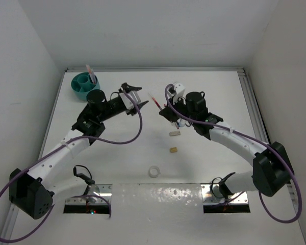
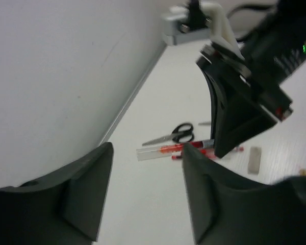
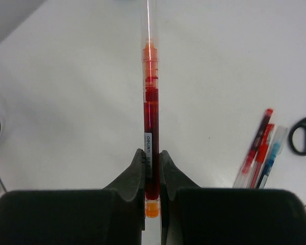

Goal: Sort the stationery into containers
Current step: Pick up the pen from the center of the board, then place the pen in the storage box, then pick up the pen from the center of the board.

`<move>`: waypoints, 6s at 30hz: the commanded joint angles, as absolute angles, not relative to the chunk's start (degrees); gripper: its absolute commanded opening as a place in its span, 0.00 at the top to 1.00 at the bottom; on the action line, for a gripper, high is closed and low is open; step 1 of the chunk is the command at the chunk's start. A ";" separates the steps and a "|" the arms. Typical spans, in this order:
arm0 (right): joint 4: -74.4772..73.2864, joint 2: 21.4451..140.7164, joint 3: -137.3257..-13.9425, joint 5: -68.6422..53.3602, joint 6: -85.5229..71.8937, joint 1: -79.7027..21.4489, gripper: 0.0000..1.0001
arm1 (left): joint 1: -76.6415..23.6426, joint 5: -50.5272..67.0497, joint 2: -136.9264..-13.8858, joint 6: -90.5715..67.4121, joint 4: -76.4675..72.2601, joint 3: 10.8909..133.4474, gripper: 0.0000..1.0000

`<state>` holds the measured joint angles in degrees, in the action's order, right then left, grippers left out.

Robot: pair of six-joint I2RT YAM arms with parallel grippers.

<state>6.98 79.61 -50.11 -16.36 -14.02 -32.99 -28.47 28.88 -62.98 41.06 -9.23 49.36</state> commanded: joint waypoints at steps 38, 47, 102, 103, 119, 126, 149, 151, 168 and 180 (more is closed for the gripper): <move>28.92 77.08 -47.11 -0.62 -16.61 -42.10 0.31 | -23.30 15.05 -72.86 -18.22 -18.64 54.66 1.00; 30.76 79.27 -46.49 -1.48 -16.17 -36.66 0.13 | -4.61 -2.38 -81.88 6.75 -25.12 63.00 1.00; 15.49 84.91 -57.83 -4.22 -15.66 -25.58 0.53 | -2.26 -4.92 -111.37 4.48 -5.65 95.63 0.52; 13.64 84.29 -58.01 -3.78 -14.60 -25.49 0.77 | -4.81 -5.18 -110.23 3.96 -4.93 93.88 0.53; -25.13 105.63 -81.12 2.55 -11.33 -31.20 0.70 | -7.56 -6.68 -86.85 -2.55 11.25 74.02 0.54; -29.26 115.91 -87.00 4.48 -12.75 -31.29 0.68 | -6.94 -7.82 -74.82 -0.62 4.93 58.29 0.54; -28.75 123.75 -88.86 9.23 -16.61 -30.67 0.71 | -7.12 -4.92 -69.17 -3.25 -4.04 50.63 0.53; -28.30 123.49 -87.80 8.36 -16.79 -30.67 0.71 | -7.21 -4.83 -69.17 -3.51 -4.13 50.63 0.53; -27.95 119.54 -82.35 -3.32 -13.63 -30.76 1.00 | -8.26 14.47 -65.40 16.83 -13.42 44.49 0.53; -27.34 110.04 -89.29 -20.82 -18.45 -35.41 1.00 | -16.95 36.73 -56.25 78.81 -9.85 30.76 0.44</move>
<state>-29.74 113.47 -85.84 -13.26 -15.75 -33.26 -14.81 29.93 -57.39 60.80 -10.20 30.96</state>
